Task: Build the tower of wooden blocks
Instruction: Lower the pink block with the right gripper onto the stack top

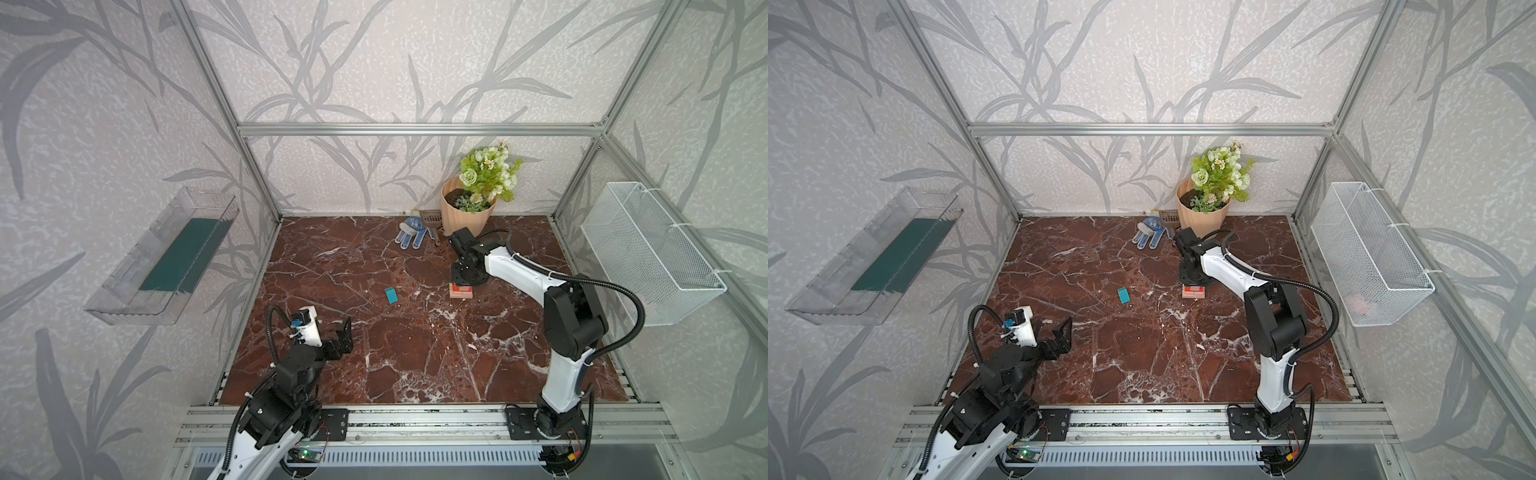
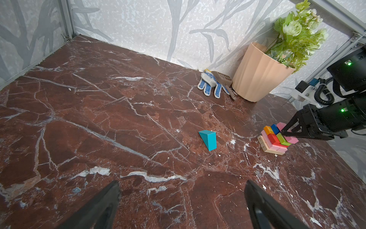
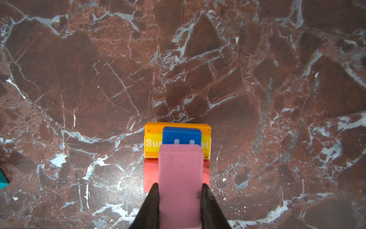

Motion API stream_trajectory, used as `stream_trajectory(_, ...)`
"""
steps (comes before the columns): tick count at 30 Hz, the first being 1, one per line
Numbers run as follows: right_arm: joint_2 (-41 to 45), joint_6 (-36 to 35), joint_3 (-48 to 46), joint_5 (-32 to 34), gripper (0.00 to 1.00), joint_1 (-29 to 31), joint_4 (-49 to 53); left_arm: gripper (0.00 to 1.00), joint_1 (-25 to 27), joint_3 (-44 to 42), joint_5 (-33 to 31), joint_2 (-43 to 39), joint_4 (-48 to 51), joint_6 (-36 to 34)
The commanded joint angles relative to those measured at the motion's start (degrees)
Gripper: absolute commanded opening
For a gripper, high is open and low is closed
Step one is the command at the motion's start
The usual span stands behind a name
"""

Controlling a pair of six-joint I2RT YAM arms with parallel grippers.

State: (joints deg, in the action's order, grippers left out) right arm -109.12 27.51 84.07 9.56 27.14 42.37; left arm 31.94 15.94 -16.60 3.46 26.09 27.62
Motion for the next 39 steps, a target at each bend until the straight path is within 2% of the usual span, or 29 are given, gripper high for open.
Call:
stream_trajectory(1,-1.1,-0.4,1.8,0.6,0.28,-0.3,1.9,0.99,0.3,0.2,-0.3,0.1,-0.5,-0.2)
stream_trajectory(10,-1.7,-0.4,2.2,0.5,0.28,-0.2,2.0,0.99,0.3,0.2,-0.3,0.1,-0.5,-0.2)
stream_trajectory(22,-1.2,-0.5,2.1,1.1,0.41,-0.2,2.3,0.99,0.3,0.2,-0.2,0.1,-0.5,-0.2)
stream_trajectory(28,-0.5,-0.2,2.1,1.8,0.42,-0.2,2.5,0.99,0.3,0.2,-0.2,0.1,-0.5,-0.2)
stream_trajectory(32,-0.6,0.2,2.0,2.1,0.38,-0.3,2.5,0.99,0.2,0.2,-0.3,0.1,-0.5,-0.2)
stream_trajectory(35,-0.9,0.4,2.2,2.0,0.31,-0.3,2.6,0.99,0.3,0.2,-0.1,0.1,-0.5,-0.2)
stream_trajectory(39,-1.0,0.5,2.3,2.0,0.3,-0.3,2.8,0.99,0.3,0.2,-0.2,0.1,-0.5,-0.2)
